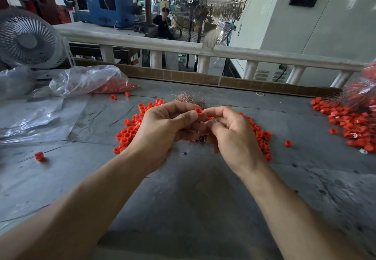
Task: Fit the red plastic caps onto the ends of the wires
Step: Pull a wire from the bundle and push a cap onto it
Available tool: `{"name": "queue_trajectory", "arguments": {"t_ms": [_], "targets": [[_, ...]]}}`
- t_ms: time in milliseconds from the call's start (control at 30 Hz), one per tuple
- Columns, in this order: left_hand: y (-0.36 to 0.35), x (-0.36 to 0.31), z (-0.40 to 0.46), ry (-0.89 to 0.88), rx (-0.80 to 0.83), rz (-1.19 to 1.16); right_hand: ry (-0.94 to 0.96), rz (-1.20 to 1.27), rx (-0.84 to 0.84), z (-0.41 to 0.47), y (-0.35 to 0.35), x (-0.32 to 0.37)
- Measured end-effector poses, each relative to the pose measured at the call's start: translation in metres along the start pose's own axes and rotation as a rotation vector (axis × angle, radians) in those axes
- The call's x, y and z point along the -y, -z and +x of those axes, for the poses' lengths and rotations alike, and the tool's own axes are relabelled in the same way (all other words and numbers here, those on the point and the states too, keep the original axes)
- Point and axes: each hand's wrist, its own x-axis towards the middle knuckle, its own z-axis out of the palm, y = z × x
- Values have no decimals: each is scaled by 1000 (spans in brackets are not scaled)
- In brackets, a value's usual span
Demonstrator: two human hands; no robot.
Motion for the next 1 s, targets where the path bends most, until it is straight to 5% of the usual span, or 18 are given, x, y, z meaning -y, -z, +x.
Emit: {"name": "queue_trajectory", "arguments": {"t_ms": [1000], "targets": [[-4,-7,-3,72,-58,-89,67,-55,120,1,-2,-4]]}}
